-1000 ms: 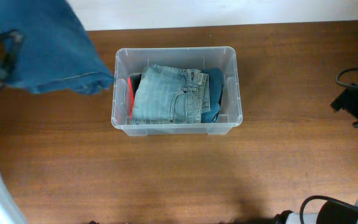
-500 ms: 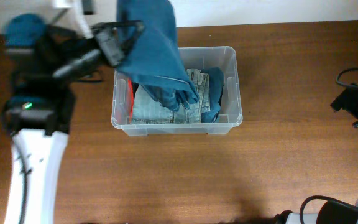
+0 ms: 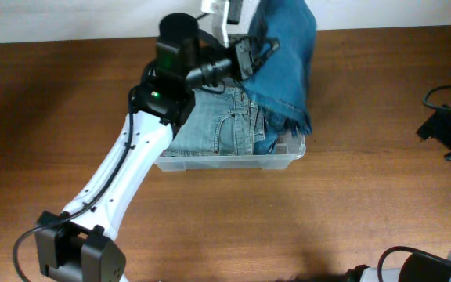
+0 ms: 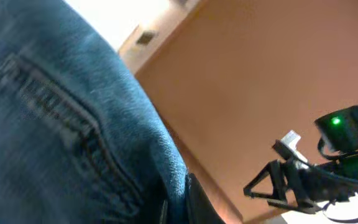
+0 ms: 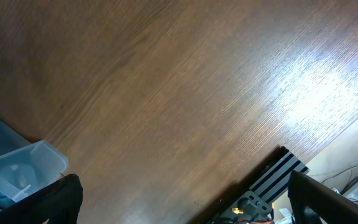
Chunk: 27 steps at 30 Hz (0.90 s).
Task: Pack container
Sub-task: 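Carry the denim right and drape it over the clear bin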
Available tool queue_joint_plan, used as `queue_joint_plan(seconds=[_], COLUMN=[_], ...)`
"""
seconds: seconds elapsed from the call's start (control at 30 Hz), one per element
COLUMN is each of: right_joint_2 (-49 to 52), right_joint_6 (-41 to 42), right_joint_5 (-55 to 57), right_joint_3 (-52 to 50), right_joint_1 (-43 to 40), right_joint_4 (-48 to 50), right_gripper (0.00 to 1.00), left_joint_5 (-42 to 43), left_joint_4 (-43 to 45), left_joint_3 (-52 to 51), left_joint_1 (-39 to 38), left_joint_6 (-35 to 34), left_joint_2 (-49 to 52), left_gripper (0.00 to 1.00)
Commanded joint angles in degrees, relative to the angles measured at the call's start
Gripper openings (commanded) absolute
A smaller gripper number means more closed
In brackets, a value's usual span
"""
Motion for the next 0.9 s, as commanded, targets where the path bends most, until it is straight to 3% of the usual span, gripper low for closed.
queue_joint_plan(seconds=[0.0, 0.3, 0.57, 0.87], right_joint_2=[-0.22, -0.22, -0.22, -0.22], right_joint_6=[0.28, 0.28, 0.28, 0.28], right_joint_5=[0.07, 0.07, 0.07, 0.09], right_joint_3=[0.11, 0.11, 0.11, 0.11], right_joint_1=[-0.24, -0.24, -0.26, -0.24], right_joint_4=[0.0, 0.0, 0.0, 0.0], right_gripper=[0.98, 0.98, 0.99, 0.98], left_joint_5=[0.39, -0.68, 0.22, 0.0], left_joint_4=[-3.19, -11.89, -7.74, -18.47], left_joint_3=[2.14, 2.14, 2.16, 2.16], left_joint_1=[0.5, 2.03, 2.01, 2.32], left_joint_6=[-0.83, -0.92, -3.41, -3.41], left_joint_2=[-0.96, -0.96, -1.01, -1.01], left_gripper=[0.01, 0.01, 0.01, 0.01])
